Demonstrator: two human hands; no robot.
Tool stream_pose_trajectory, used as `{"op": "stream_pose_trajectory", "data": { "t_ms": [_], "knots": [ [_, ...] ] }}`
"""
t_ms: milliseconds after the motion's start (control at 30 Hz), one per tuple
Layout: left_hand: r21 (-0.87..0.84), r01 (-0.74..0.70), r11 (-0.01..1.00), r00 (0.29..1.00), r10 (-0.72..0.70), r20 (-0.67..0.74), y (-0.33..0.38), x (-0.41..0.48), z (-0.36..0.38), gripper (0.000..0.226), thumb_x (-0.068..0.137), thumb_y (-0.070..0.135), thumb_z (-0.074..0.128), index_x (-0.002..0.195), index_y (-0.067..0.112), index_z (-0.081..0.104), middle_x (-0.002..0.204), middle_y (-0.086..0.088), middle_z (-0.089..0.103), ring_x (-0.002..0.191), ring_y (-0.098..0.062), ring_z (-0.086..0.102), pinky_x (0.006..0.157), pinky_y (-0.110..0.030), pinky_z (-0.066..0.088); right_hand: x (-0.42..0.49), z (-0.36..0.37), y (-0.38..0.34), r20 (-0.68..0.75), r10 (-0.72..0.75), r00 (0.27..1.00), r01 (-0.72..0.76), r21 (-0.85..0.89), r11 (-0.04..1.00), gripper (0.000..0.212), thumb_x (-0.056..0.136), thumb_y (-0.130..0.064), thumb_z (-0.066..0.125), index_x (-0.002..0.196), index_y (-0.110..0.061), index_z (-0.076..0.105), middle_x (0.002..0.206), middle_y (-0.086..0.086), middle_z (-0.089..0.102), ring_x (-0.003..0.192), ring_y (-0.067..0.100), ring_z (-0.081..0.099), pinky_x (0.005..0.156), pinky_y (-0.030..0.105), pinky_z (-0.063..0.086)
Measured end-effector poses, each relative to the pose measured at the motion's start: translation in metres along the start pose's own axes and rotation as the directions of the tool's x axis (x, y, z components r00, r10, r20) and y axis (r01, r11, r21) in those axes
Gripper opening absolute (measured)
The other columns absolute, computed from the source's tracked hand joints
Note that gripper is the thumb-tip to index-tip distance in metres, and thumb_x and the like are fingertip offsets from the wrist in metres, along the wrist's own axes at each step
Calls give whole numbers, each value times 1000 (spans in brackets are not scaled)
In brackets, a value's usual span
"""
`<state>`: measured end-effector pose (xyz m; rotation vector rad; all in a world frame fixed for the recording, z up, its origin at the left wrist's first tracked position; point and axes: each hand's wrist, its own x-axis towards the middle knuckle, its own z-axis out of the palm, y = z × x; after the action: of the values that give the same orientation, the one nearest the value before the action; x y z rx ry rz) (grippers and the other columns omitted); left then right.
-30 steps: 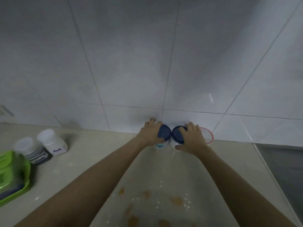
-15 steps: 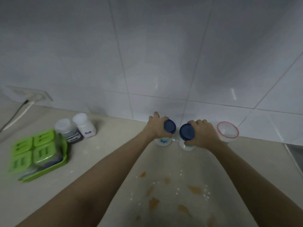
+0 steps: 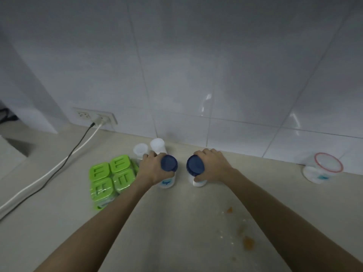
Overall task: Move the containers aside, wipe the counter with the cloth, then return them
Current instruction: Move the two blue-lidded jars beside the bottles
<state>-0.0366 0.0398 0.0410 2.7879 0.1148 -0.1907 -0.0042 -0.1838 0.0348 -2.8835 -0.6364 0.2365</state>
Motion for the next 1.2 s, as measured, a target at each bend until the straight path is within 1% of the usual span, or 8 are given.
{"op": "stream_pose_trajectory", "data": {
  "t_ms": [167, 300, 600, 767, 867, 933, 1067, 1200],
  "knots": [
    [18, -31, 999, 996, 32, -86, -43, -1, 3, 67, 61, 56, 70, 122, 30, 58, 104, -9, 59, 100, -32, 51, 84, -36, 40, 25, 14, -47, 77, 32, 997, -44, 160, 986, 83, 61, -40, 80, 131, -20, 39, 125, 6, 48, 110, 28, 50, 89, 43, 50],
    [29, -64, 998, 987, 67, -143, -72, 3, 14, 68, 62, 52, 72, 122, 23, 60, 105, -12, 62, 99, -31, 52, 88, -36, 39, 47, 22, -78, 100, 27, 995, -51, 249, 967, 82, 63, -32, 81, 132, -20, 39, 129, 7, 45, 113, 28, 50, 93, 46, 49],
    [62, -65, 996, 984, 74, -159, -82, 13, 34, 75, 64, 58, 64, 130, 23, 52, 114, -9, 55, 104, -30, 48, 89, -34, 37, 67, 36, -82, 80, 90, 993, -98, 108, 989, 81, 65, -35, 76, 135, -25, 38, 131, 6, 44, 116, 29, 44, 88, 42, 50],
    [61, -46, 997, 985, 56, -165, -81, 8, 33, 78, 65, 57, 65, 132, 22, 50, 118, -11, 53, 108, -31, 48, 88, -38, 39, 68, 45, -78, 60, 76, 995, -81, 100, 992, 89, 66, -38, 78, 141, -23, 32, 141, 6, 40, 121, 30, 42, 94, 44, 48],
    [-11, -32, 999, 957, 27, -287, -73, -10, 28, 62, 67, 54, 67, 119, 22, 60, 114, -9, 57, 104, -31, 53, 85, -38, 43, 58, 46, -75, 37, 42, 998, -46, 115, 992, 99, 70, -44, 77, 148, -25, 20, 157, 11, 18, 135, 34, 32, 105, 45, 41],
    [-36, -107, 994, 905, 83, -418, -70, -30, 33, 44, 74, 45, 62, 108, 17, 64, 111, -9, 61, 99, -31, 56, 83, -38, 44, 42, 46, -69, -45, 33, 998, -24, 179, 983, 97, 75, -48, 72, 150, -25, 16, 160, 13, 10, 141, 32, 26, 112, 43, 35],
    [-66, -274, 960, 846, 208, -491, -56, -70, 65, 31, 74, 26, 49, 95, 11, 66, 105, -11, 63, 93, -30, 55, 81, -35, 37, -24, 58, -31, -241, 186, 952, -95, 348, 933, 68, 88, -37, 60, 145, -17, 30, 155, 8, 27, 141, 22, 29, 115, 36, 30],
    [-98, -366, 926, 886, 314, -341, 8, -67, 90, 32, 75, 21, 45, 91, 7, 68, 104, -13, 66, 92, -32, 62, 80, -38, 44, -90, 58, 49, -311, 503, 806, -346, 443, 827, 56, 88, -31, 61, 136, -10, 42, 140, 10, 46, 128, 25, 45, 106, 35, 39]
  ]
}}
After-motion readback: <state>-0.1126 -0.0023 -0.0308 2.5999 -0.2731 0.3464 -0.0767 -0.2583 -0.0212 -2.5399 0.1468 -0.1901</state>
